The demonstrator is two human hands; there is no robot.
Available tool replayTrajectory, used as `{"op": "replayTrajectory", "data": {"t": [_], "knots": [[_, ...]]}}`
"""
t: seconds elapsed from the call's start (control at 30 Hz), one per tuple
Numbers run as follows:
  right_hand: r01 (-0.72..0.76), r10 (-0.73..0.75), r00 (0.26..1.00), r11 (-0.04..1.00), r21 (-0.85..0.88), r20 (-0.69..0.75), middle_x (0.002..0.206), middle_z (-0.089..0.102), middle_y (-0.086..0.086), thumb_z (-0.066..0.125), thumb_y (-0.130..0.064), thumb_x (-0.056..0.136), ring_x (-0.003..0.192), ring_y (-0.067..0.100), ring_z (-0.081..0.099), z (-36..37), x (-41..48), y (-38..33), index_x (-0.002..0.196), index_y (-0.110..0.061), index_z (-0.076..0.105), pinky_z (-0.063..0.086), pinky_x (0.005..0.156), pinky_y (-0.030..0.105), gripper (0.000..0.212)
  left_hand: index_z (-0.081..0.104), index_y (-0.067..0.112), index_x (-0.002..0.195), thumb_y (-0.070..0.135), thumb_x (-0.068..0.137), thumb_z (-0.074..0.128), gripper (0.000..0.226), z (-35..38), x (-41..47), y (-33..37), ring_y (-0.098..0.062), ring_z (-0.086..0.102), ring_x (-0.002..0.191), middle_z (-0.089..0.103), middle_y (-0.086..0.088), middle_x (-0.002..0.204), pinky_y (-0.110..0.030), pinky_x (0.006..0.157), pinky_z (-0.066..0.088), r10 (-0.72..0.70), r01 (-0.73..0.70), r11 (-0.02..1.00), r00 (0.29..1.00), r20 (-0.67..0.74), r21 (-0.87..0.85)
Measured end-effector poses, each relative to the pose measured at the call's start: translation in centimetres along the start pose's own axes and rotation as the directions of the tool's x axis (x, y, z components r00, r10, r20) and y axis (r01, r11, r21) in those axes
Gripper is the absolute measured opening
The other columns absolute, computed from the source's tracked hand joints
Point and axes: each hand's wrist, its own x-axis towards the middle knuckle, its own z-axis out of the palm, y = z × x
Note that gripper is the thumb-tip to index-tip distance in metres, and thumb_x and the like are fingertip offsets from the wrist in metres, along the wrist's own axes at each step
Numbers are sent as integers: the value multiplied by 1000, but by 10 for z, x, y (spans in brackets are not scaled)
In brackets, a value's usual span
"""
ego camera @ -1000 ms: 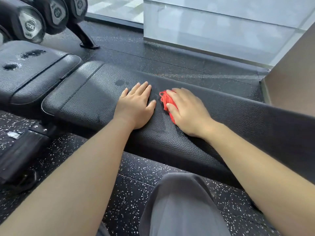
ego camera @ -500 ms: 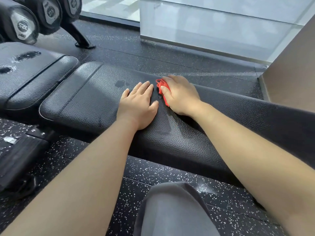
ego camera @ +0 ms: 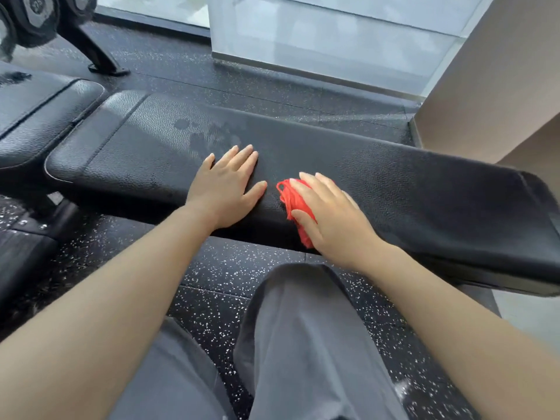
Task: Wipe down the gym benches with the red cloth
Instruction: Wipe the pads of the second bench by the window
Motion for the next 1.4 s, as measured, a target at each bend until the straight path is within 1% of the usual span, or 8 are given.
{"op": "replayTrajectory", "data": {"t": [0.2,0.4,0.6,0.77,0.93,1.0,1.27,1.4], "knots": [[-130,130,990,991,-2,-48,153,26,3,29,-40,99,142,23,19,8,33,-6,145,-19,29,19,112,40,50,15,21,150,50,95,26,63,1,0,2,-13,6,146,8,7,158,-42,117,7,-22,22,1000,1000,-4,-2],[-96,97,982,995,11,-162,145,41,8,24,-47,93,135,30,34,12,-3,6,139,-14,41,32,106,43,59,18,19,150,46,96,28,61,0,0,4,-13,7,146,10,7,158,-44,117,8,-48,48,999,999,-2,7],[-186,178,962,982,-18,-208,143,44,10,27,-44,94,133,32,38,10,-58,55,138,-11,43,34,106,43,57,32,18,145,45,88,23,64,6,2,80,-13,18,144,26,6,155,-45,116,13,167,-178,970,983,-76,-163],[-294,283,918,956,3,-279,146,40,7,27,-43,96,136,28,33,6,-102,102,139,-13,40,30,111,46,54,28,21,147,50,87,18,67,15,13,88,-13,17,144,24,7,155,-39,117,12,146,-152,985,987,-72,-78],[-384,368,809,921,62,-459,136,53,4,33,-35,96,127,27,45,17,-87,82,127,-14,55,35,102,41,44,27,19,148,49,90,18,66,16,11,93,-15,16,145,23,6,156,-39,116,12,160,-164,985,985,-70,-53],[-355,333,809,934,50,-484,134,54,3,34,-35,95,125,27,47,19,-80,73,125,-14,57,36,99,39,43,26,18,148,48,93,19,63,17,11,91,-15,16,145,22,5,156,-40,116,12,161,-165,985,984,-77,-44],[-237,213,922,971,-35,-322,135,53,6,30,-41,95,126,28,47,16,-60,59,130,-14,52,40,98,41,50,29,23,147,57,84,12,73,12,10,76,-15,20,144,25,5,155,-44,115,12,205,-206,978,978,-43,-28],[-300,299,905,953,43,-303,140,49,5,24,-44,94,131,28,41,9,-69,72,133,-15,49,35,105,44,55,29,30,146,55,93,23,59,1,7,2,-19,21,143,25,1,155,-53,113,18,57,-56,997,998,-37,47]]}}
